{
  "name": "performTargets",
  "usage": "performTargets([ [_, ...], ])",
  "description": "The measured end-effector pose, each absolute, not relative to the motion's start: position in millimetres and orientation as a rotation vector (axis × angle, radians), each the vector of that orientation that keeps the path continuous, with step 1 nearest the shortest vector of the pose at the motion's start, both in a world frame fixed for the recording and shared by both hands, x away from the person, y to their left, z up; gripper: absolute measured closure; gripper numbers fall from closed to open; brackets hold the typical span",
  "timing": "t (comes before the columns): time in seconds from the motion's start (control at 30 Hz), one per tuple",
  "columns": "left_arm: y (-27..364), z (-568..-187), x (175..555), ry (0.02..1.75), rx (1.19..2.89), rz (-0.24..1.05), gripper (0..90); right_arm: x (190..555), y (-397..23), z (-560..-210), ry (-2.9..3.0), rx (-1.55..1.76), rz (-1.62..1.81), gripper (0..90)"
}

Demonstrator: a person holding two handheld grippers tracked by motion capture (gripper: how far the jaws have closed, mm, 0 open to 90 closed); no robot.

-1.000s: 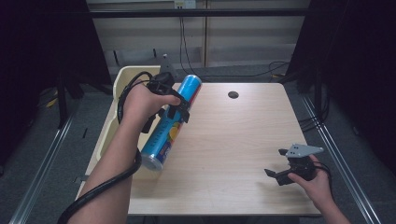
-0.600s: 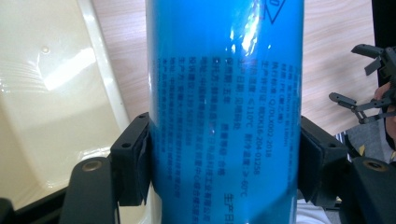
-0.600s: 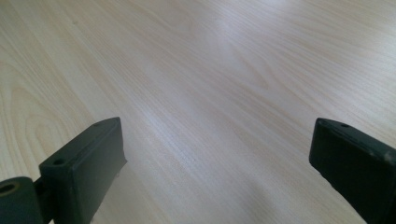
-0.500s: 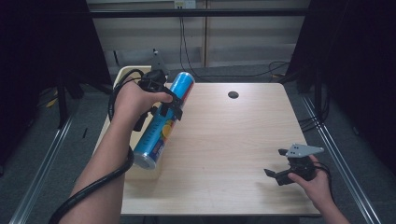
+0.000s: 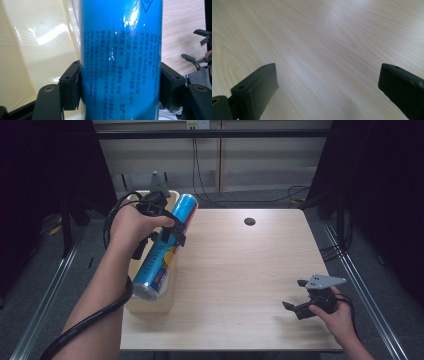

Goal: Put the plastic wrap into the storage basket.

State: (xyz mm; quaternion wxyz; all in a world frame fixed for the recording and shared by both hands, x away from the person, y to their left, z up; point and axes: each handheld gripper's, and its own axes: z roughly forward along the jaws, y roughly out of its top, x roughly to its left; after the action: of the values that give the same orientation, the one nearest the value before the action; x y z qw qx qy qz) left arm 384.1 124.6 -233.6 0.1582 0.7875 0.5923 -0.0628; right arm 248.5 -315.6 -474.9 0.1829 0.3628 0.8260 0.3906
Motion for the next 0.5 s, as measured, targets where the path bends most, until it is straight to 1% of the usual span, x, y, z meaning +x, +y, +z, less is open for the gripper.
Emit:
performTargets([
  [0.37,138.7,-232.0,381.3,1.74,2.234,-0.148,32.3,248.8,-315.0,-475.1,2.336,1.018,1.102,2.1],
  [0.5,142.9,-232.3,380.7,1.751,2.22,-0.159,32.3,248.6,-314.8,-474.9,2.337,1.017,1.101,2.0],
])
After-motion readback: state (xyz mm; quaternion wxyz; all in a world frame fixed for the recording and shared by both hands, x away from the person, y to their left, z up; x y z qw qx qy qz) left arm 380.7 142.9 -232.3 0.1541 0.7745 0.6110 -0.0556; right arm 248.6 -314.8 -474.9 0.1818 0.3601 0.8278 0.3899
